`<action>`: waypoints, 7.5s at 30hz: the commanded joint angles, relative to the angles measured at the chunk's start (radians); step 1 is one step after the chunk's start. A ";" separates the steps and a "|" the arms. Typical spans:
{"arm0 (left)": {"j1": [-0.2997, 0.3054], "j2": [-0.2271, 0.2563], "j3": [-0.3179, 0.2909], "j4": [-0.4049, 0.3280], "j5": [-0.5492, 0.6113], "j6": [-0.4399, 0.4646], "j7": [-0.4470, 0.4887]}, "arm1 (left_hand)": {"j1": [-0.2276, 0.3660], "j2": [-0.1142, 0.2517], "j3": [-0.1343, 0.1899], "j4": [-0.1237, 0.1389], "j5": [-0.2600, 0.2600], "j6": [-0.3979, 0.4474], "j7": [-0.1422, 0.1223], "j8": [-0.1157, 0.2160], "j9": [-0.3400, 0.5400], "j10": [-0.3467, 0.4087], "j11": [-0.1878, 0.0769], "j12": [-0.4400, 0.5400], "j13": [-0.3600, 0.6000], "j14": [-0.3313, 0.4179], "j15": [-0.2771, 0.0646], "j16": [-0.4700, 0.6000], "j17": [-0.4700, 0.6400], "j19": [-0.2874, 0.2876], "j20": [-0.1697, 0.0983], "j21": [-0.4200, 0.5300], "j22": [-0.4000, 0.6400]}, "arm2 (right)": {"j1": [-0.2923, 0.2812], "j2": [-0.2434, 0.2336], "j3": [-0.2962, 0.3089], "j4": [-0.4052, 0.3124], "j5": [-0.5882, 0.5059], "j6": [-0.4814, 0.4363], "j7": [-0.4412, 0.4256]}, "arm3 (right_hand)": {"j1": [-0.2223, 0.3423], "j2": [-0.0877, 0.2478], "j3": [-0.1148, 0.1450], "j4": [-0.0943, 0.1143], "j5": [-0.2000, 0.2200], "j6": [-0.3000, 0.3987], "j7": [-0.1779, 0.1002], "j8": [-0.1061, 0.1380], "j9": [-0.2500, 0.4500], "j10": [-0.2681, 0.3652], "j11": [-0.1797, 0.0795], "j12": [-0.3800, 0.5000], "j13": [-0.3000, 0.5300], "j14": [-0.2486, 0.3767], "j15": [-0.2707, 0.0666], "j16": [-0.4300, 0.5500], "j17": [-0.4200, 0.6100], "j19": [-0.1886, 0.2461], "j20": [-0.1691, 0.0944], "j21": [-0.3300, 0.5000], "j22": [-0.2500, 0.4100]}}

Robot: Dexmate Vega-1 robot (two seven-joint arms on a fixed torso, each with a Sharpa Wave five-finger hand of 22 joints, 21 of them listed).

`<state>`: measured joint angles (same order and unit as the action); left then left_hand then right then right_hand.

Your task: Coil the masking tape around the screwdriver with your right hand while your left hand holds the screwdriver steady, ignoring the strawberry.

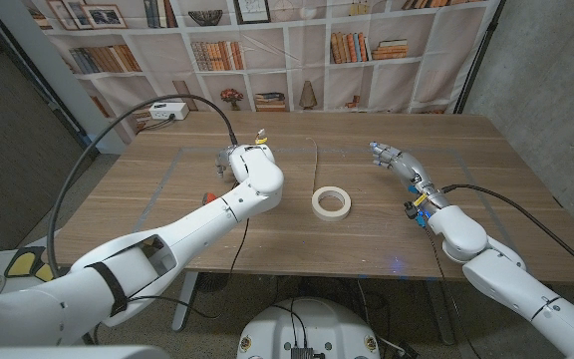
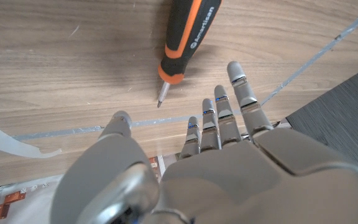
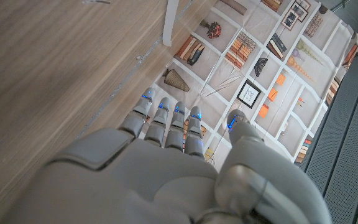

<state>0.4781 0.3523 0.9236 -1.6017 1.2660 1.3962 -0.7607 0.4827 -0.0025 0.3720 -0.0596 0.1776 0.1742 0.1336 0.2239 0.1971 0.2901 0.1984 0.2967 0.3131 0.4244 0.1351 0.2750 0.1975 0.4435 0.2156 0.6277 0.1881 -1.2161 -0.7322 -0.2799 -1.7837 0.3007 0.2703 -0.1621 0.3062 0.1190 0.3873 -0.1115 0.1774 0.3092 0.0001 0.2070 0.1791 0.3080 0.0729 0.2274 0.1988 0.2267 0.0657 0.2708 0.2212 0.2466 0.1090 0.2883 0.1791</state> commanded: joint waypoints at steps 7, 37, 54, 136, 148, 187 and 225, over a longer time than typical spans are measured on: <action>0.223 -0.152 -0.249 -0.114 0.763 -0.314 -0.540 | 0.013 0.003 0.009 -0.023 0.000 0.073 0.057 0.024 0.011 0.026 0.013 0.023 0.019 0.040 -0.004 0.015 0.014 0.037 -0.001 -0.003 0.003 | -0.038 0.013 0.006 0.000 0.013 0.044 0.001 | -0.013 -0.001 -0.004 0.007 -0.002 0.007 -0.005 -0.006 0.005 0.008 -0.001 0.002 0.005 0.013 0.001 0.011 0.006 0.009 -0.004 -0.003 0.005; 0.387 -0.437 -0.538 -0.063 0.899 -0.507 -0.347 | -0.016 0.031 0.018 -0.034 0.001 0.106 0.064 0.014 0.017 0.078 0.002 0.050 0.048 0.082 -0.016 0.011 0.010 0.080 -0.002 -0.018 0.001 | -0.035 -0.001 0.008 0.023 0.032 0.062 0.032 | -0.020 -0.003 -0.014 0.009 -0.001 0.008 -0.003 -0.008 0.006 0.015 0.000 -0.001 0.006 0.013 0.003 0.010 0.008 0.012 -0.006 -0.008 0.005; 0.266 -0.354 -0.462 0.129 0.667 -0.402 -0.245 | 0.034 0.077 0.064 -0.070 0.010 0.137 0.061 0.016 0.019 0.106 -0.022 0.057 0.058 0.103 -0.036 0.005 0.004 0.128 -0.004 -0.014 0.001 | -0.061 0.000 0.025 0.001 0.029 0.025 -0.004 | -0.022 -0.006 -0.019 0.008 0.000 0.013 -0.002 -0.008 0.006 0.018 0.002 -0.002 0.006 0.013 0.004 0.009 0.009 0.013 -0.005 -0.010 0.005; 0.059 0.235 -0.017 -0.021 -0.006 -0.846 0.235 | 0.305 -0.047 -0.085 0.110 0.020 0.287 -0.192 -0.039 0.067 0.196 -0.251 -0.081 0.147 0.193 -0.226 -0.042 0.099 -0.034 -0.108 0.353 -0.019 | -0.108 0.038 0.078 -0.064 -0.049 -0.031 -0.089 | -0.021 0.015 -0.026 0.011 0.004 0.024 0.001 -0.010 0.006 0.028 0.003 -0.008 0.007 0.024 -0.002 0.012 0.014 0.026 -0.016 -0.019 0.005; 0.029 0.185 0.013 0.030 0.106 -0.793 0.072 | 0.323 -0.037 -0.077 0.087 0.032 0.273 -0.162 -0.023 0.038 0.241 -0.249 -0.068 0.127 0.244 -0.249 -0.024 0.072 0.078 -0.161 0.339 -0.016 | -0.100 0.041 0.081 -0.066 -0.059 -0.037 -0.083 | -0.021 0.015 -0.027 0.011 0.004 0.025 0.001 -0.010 0.006 0.030 0.003 -0.009 0.007 0.028 -0.003 0.013 0.014 0.028 -0.015 -0.020 0.005; 0.104 0.286 -0.110 0.097 -0.380 -1.129 0.865 | 0.735 0.156 0.243 0.114 0.171 0.623 -0.078 0.205 0.427 0.520 -0.267 0.416 0.823 0.695 -0.326 0.559 0.839 0.209 -0.342 0.705 0.199 | -0.132 0.072 0.081 -0.151 -0.145 -0.147 -0.162 | -0.020 0.016 -0.032 0.010 0.006 0.038 0.004 -0.008 0.006 0.036 0.004 -0.010 0.008 0.030 -0.004 0.012 0.015 0.030 -0.013 -0.026 0.006; 0.115 0.478 -0.307 -0.195 -0.589 -1.391 0.603 | 0.697 0.093 0.287 0.135 0.277 0.681 -0.102 0.297 0.519 0.533 -0.303 0.422 0.806 0.630 -0.302 0.560 0.996 0.121 -0.340 0.680 0.140 | -0.165 -0.046 -0.151 -0.575 -0.652 -0.765 -0.076 | 0.317 -0.051 0.036 -0.063 0.012 0.132 -0.039 0.000 0.009 0.105 -0.069 -0.014 0.016 0.096 -0.080 0.060 0.051 0.117 0.001 -0.008 0.015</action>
<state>0.5817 0.7930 0.6684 -1.7395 0.7205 0.0443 -0.1093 1.0978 0.0262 0.6111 0.0666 0.4452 0.6289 0.2084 0.4078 0.7123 0.6490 0.1120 0.7224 1.1155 0.8717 0.0661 0.8390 1.1888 0.5721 -0.0510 1.3120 0.3308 -1.4530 -0.7299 -0.3002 -2.2857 -0.1670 -0.2945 -0.3523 0.6215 0.0756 0.4258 -0.1805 0.1819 0.4494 -0.0410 0.2102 0.1839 0.4227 0.0032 0.2167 0.2119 0.3294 -0.0168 0.3326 0.2675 0.3708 0.1096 0.2844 0.1886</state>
